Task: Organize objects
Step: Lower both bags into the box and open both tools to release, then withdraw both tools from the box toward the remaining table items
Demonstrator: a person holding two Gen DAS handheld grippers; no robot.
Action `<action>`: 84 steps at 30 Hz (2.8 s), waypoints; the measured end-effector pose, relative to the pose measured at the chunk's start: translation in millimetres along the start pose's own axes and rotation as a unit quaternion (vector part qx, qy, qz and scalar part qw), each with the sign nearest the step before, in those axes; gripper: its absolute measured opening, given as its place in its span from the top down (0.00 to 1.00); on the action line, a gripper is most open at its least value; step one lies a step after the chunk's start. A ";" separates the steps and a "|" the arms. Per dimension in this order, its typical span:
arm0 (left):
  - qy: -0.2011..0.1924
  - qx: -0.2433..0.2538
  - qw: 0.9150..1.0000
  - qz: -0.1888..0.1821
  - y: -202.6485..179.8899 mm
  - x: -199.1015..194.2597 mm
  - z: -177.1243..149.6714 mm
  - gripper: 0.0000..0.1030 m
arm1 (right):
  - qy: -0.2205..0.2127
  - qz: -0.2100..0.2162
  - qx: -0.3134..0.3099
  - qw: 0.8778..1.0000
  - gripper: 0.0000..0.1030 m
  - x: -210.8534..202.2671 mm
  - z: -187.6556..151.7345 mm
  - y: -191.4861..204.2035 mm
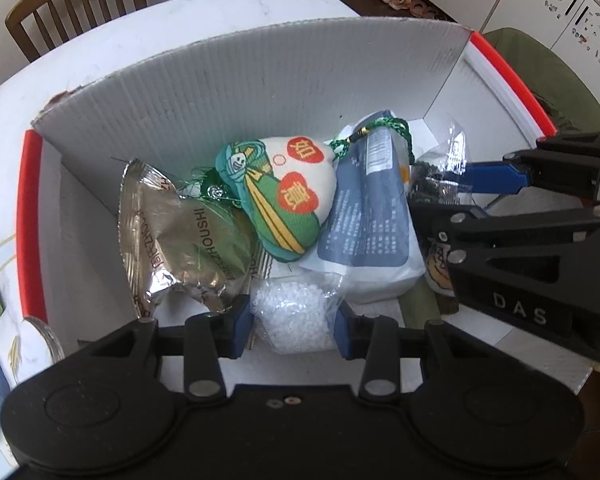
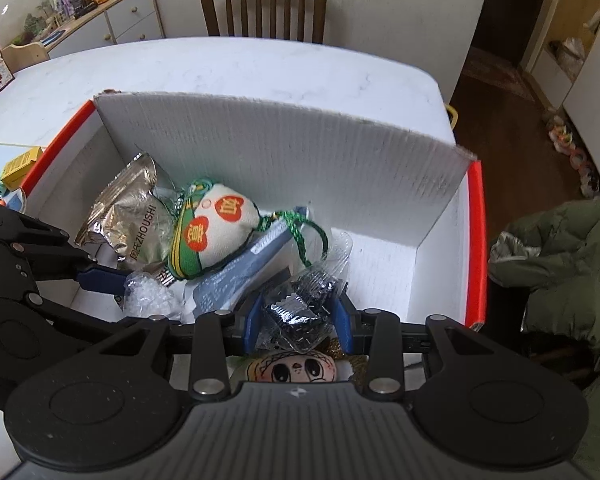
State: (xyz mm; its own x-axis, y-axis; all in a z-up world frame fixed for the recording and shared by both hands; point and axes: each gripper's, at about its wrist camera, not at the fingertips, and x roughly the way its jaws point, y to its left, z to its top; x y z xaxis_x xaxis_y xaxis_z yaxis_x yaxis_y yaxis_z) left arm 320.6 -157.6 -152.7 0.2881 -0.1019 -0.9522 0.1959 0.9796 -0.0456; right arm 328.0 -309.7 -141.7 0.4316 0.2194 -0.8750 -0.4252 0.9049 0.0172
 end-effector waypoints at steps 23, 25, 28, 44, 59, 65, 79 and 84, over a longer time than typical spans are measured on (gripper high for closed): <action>-0.034 0.018 0.999 -0.003 -2.0 -26.1 -17.4 0.28 | -0.028 0.017 0.019 0.999 0.45 -39.9 -10.3 -4.6; -0.042 0.019 0.999 -0.002 -1.3 -32.0 -20.8 0.28 | -0.033 0.021 0.023 0.999 0.45 -46.6 -12.3 -5.0; -0.056 0.019 0.998 -0.001 0.9 -42.0 -23.4 0.26 | -0.041 0.025 0.026 0.998 0.44 -57.3 -15.2 -4.4; -0.131 -0.010 0.991 -0.014 6.9 -92.5 -39.4 0.22 | -0.080 0.040 0.044 0.995 0.40 -110.3 -30.6 6.0; -0.202 -0.019 0.979 -0.026 37.6 -152.4 -70.8 0.17 | -0.122 0.052 0.045 0.990 0.30 -149.0 -35.0 45.4; -0.215 -0.024 0.976 -0.022 63.6 -168.1 -84.1 0.15 | -0.125 0.050 0.045 0.990 0.27 -153.9 -33.2 66.1; -0.241 -0.048 0.969 -0.011 138.9 -195.0 -125.5 0.02 | -0.148 0.063 0.044 0.986 0.22 -156.1 -24.3 135.7; -0.240 -0.062 0.969 -0.006 170.2 -195.6 -137.1 0.01 | -0.151 0.082 0.047 0.984 0.22 -149.6 -17.1 162.8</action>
State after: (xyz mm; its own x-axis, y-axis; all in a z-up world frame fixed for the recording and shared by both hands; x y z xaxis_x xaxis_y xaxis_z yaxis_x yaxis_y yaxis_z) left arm 169.2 52.8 -15.6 0.6948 -0.1527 -0.7028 0.0964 0.9882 -0.1194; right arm 180.7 -201.5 -16.3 0.5867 0.4500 -0.6733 -0.4388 0.8754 0.2028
